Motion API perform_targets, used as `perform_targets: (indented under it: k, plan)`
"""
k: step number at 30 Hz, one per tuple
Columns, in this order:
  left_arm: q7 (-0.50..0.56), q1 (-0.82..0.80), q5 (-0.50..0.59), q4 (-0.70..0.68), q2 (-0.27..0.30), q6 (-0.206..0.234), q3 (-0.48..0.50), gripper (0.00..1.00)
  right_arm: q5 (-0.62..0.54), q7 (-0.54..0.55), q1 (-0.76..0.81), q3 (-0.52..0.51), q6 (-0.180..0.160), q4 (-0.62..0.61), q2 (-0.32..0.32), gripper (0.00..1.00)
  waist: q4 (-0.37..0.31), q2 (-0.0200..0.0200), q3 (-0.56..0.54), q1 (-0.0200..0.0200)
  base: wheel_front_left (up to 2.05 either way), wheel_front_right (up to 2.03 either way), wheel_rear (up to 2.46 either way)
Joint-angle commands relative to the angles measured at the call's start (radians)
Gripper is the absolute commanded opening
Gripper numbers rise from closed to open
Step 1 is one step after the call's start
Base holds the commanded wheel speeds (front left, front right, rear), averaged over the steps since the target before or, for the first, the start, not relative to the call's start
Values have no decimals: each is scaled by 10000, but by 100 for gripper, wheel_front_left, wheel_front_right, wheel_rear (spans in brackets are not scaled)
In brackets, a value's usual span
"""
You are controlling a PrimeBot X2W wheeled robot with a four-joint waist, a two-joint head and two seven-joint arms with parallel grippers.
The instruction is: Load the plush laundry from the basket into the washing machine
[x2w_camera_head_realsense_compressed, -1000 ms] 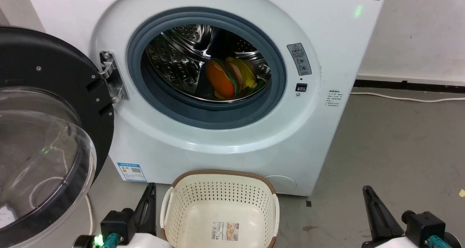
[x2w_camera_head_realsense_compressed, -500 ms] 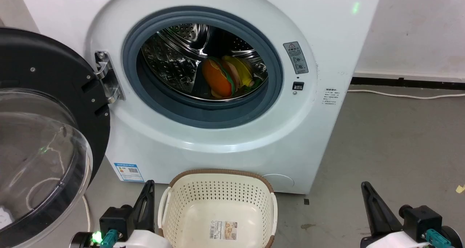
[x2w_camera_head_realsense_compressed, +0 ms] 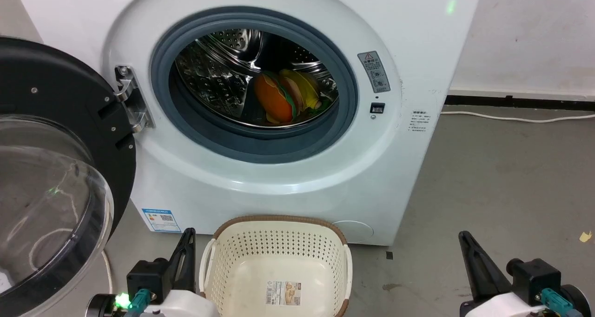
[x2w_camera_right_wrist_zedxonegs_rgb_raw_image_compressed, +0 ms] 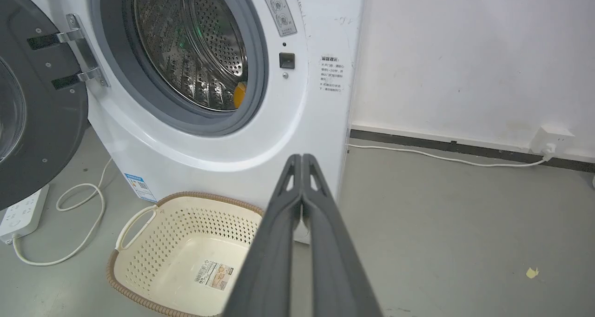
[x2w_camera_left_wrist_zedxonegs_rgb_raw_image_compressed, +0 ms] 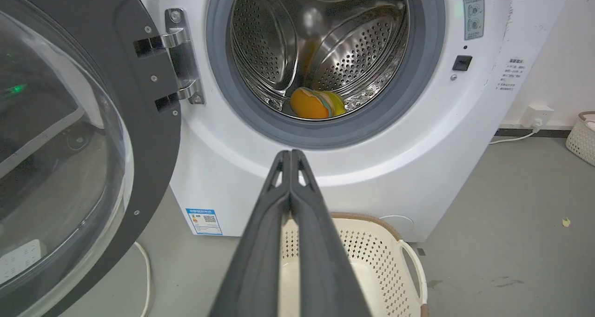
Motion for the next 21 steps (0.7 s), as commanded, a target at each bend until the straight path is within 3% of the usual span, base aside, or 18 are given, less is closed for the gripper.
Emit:
perform_targets:
  k: [1, 21]
  plan:
    - [78, -175, 97, -102, -9, -49, 67, 0, -101, 57, -252, 4, 4, -77, -6, 0, -16, 0, 8, -1, 0, 0, 0]
    - [466, -269, 412, -305, -51, -98, 287, 0, -370, 447, -480, 14, 5, -190, -7, 0, -170, 0, 87, -1, 0, 0, 0]
